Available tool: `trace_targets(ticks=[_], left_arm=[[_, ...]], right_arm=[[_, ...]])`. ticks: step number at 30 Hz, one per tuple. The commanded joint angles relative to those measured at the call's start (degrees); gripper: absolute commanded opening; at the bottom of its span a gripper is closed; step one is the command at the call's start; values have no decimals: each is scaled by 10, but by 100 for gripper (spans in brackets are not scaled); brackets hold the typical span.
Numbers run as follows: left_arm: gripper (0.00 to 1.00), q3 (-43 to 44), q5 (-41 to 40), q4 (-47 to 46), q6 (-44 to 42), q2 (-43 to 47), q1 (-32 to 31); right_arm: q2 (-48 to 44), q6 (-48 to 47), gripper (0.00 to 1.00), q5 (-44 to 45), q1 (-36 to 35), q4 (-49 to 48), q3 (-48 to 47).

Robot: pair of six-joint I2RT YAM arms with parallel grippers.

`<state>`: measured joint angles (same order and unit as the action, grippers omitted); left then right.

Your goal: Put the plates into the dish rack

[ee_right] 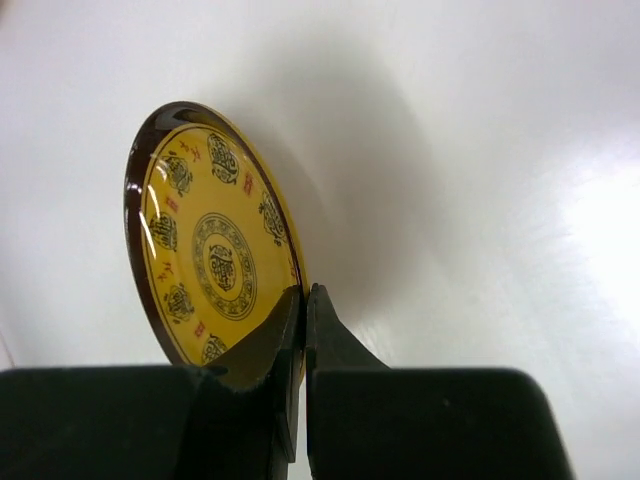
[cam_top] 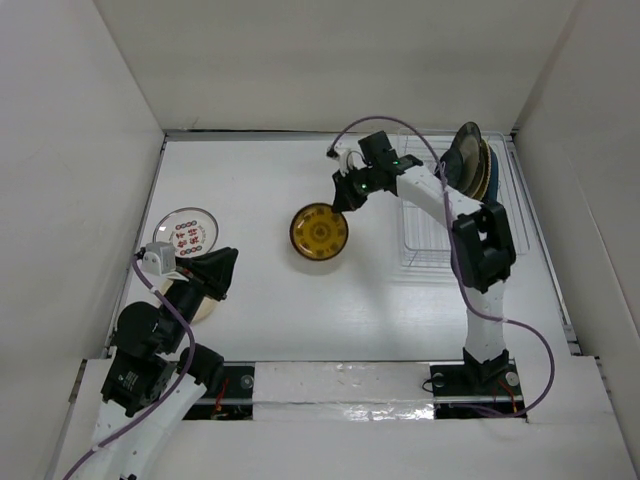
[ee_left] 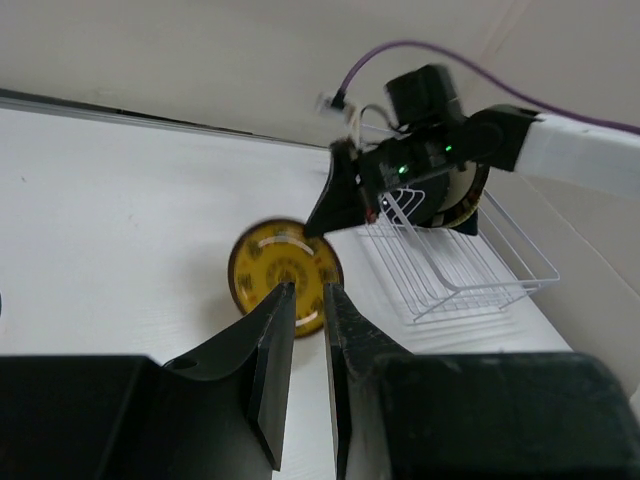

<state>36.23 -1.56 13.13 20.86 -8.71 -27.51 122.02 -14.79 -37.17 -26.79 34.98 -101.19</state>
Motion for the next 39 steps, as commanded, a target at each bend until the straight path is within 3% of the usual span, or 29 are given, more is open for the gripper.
trace_targets(ticks=[1,3,4,6,7,10,16,26,39], left_arm=[[15,7,3,-23,-5,11,3],[15,8,5,-23,-5,16,3],[15,8,6,-23,-5,19,3],[15,8,8,-23,-5,24,3],[15,8,9,-24,-6,28,3],[15,7,12,-25,-5,40,3],[16,5,32,-28,-6,50,3],[16,3,34,-28,-4,55,3],[16,4,30,-26,-4,47,3]], right_arm=[[-120,113,0,110,11,-156,4],[-170,175,0,197,30,-197,21],[-182,197,0,316,39,-193,22],[-201,208,0,442,45,-179,21],[-218,210,0,546,45,-177,25],[-244,212,0,703,65,-174,38],[-261,139,0,906,110,-200,47],[-191,1,0,1009,115,-255,31],[-94,20,0,986,84,-241,20]])
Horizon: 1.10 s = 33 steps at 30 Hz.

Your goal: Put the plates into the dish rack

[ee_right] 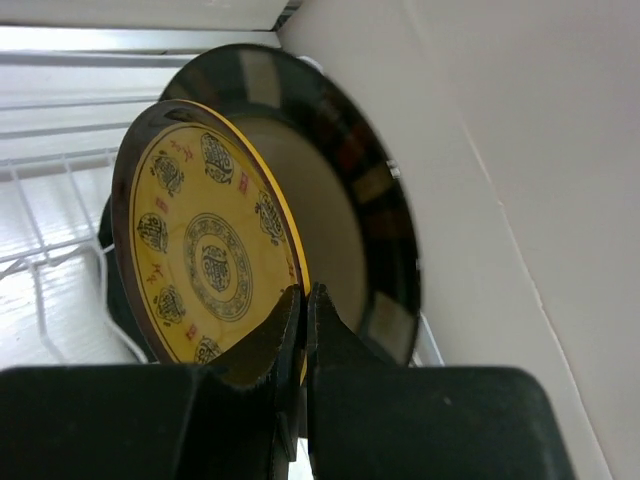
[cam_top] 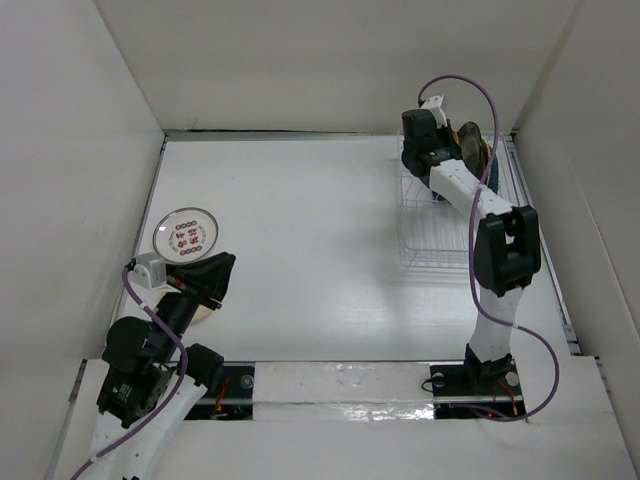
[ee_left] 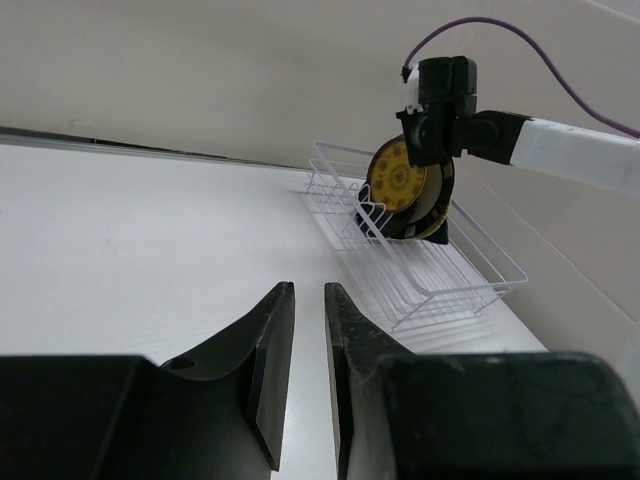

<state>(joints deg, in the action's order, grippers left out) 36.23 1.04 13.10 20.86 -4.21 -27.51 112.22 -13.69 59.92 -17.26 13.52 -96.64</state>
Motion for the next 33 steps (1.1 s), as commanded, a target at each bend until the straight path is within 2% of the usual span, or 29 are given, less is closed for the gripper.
trace_targets(ticks=[1,8,9,11,12,15,19,20,22,23,24,26,27,30,32,33], left_arm=[[16,4,4,-26,-5,1,3],[16,5,3,-26,-4,-4,3],[16,5,3,-26,-5,-4,3],[16,4,3,-26,-4,-6,3],[16,5,3,-26,-4,-7,3],[16,5,1,-25,-5,-10,3],[16,7,-6,-22,-4,-17,3],[16,7,-6,-22,-3,-19,3],[16,7,-6,-21,-4,-20,3],[16,8,-29,-21,-3,-22,3],[15,8,-34,-19,-2,-23,3],[14,9,-53,-17,1,-26,3],[11,9,-60,-15,1,-28,3],[2,13,-87,-6,7,-37,3],[0,17,-115,2,10,-37,3],[0,17,-125,4,13,-34,3]], right_arm=[[9,10,0,14,-11,-25,-26],[38,43,1,-5,-22,-7,-16],[36,57,14,-8,-22,-3,-14],[22,75,31,-24,-22,6,-12],[13,81,46,-33,-22,9,-11],[-31,104,56,-74,-28,19,-11],[-97,136,57,-146,-56,20,0],[-124,160,54,-214,-75,5,20],[-142,178,30,-297,-98,-15,43],[-147,191,15,-365,-126,-37,53],[-142,221,0,-396,-142,-48,69],[-121,246,0,-473,-178,-81,75],[-106,269,0,-490,-216,-90,69],[-29,322,0,-549,-268,-123,42],[42,355,7,-616,-306,-146,4],[67,388,14,-631,-317,-147,-13]])
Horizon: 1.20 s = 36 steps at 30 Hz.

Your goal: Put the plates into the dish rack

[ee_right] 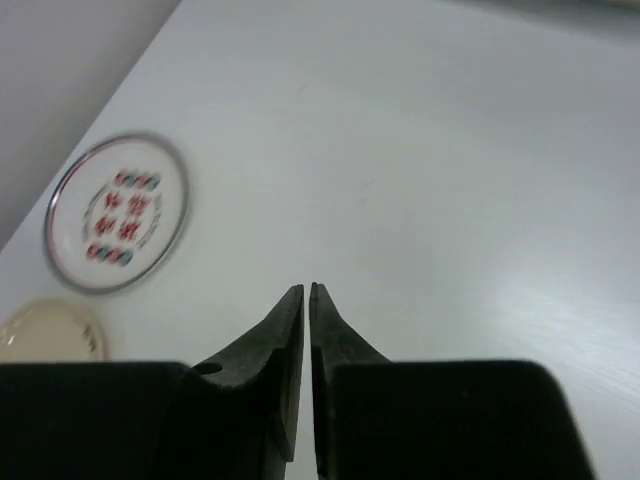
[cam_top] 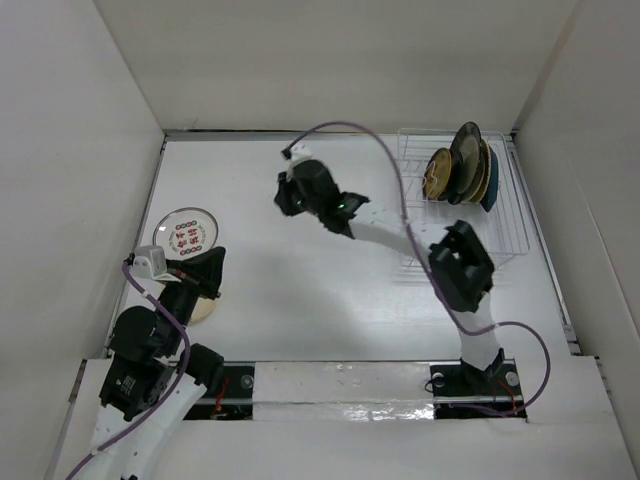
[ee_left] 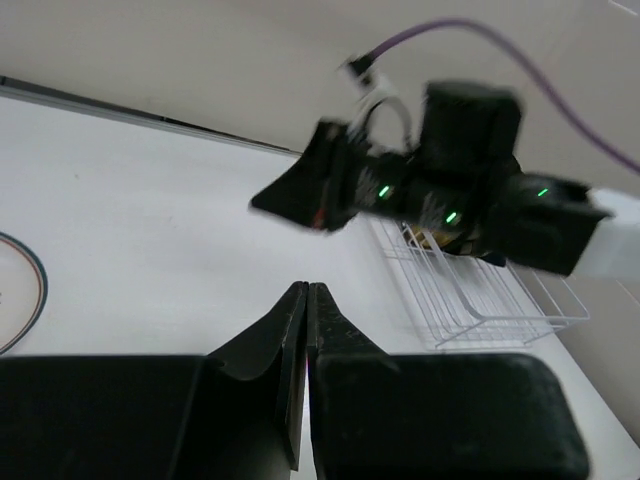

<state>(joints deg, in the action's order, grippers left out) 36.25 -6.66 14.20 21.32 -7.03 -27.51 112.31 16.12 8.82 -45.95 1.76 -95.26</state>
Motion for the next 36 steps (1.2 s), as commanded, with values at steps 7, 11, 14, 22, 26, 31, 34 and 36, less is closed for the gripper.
trace_targets(ticks=[7,11,14,22,26,31,34,36], left_arm=[[15,16,-100,7,29,17,3],[26,21,-100,9,26,-4,3],[27,22,-105,10,26,-18,3],[27,21,-93,6,21,-13,3],[27,17,-80,-4,19,2,3],[27,16,-71,-8,16,19,3],[27,16,-67,-9,14,25,3],[27,15,-64,-9,14,29,3]], right_arm=[[207,198,59,-222,-105,-102,-106],[255,239,62,-263,-126,-124,-134],[276,264,62,-274,-140,-138,-141],[319,312,61,-258,-158,-144,-159],[330,313,60,-239,-177,-132,-163],[373,330,37,-264,-189,-119,-214],[375,342,11,-260,-189,-118,-215],[357,335,0,-231,-189,-130,-187]])
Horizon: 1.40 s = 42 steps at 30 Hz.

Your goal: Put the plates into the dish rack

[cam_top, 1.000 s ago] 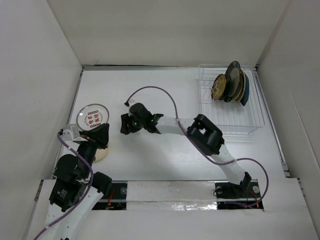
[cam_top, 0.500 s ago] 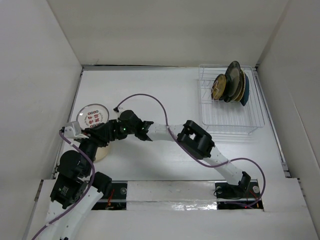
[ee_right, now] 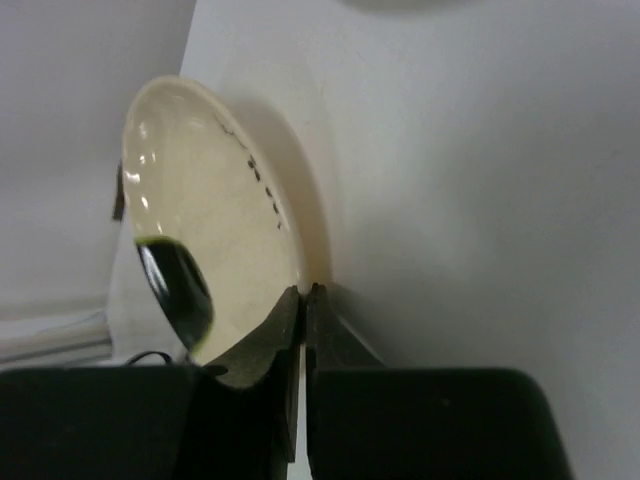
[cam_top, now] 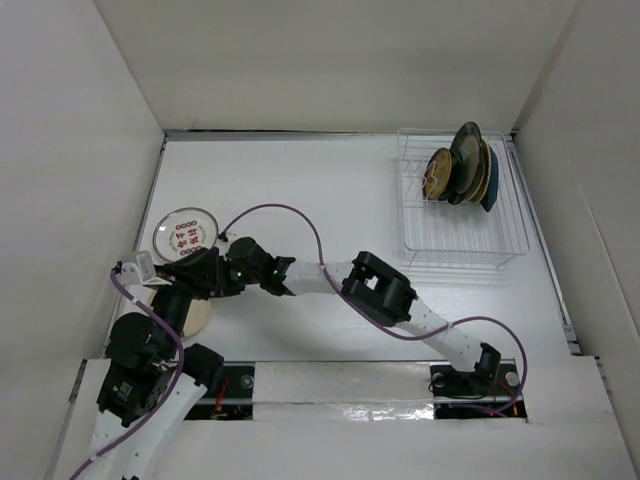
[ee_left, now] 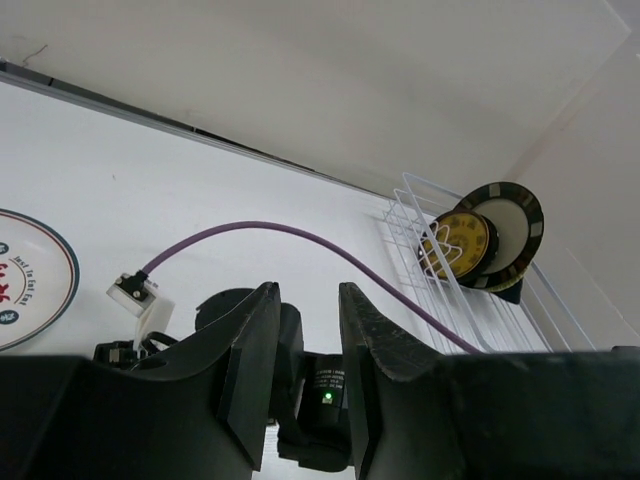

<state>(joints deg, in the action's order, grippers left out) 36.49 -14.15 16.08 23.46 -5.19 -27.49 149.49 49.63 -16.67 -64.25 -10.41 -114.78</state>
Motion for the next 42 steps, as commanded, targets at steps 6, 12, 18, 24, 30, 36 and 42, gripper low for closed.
trace_targets(ticks=[6,12,18,24,30,36,42], left_arm=[[27,12,18,-31,-8,21,2],[27,12,20,-32,-9,28,2],[27,10,36,-34,-12,28,2],[27,7,90,-44,-22,17,2],[27,4,119,-51,-29,29,2],[28,3,127,-54,-32,42,2],[28,3,127,-54,-31,46,2]], right_arm=[[-161,-23,0,69,14,-123,203],[-325,-72,0,109,67,-164,362],[-469,-160,0,222,167,-100,454],[-572,-337,0,497,281,57,418],[-554,-485,0,688,381,128,323],[-526,-595,0,764,425,128,269],[-489,-622,0,787,444,154,243]])
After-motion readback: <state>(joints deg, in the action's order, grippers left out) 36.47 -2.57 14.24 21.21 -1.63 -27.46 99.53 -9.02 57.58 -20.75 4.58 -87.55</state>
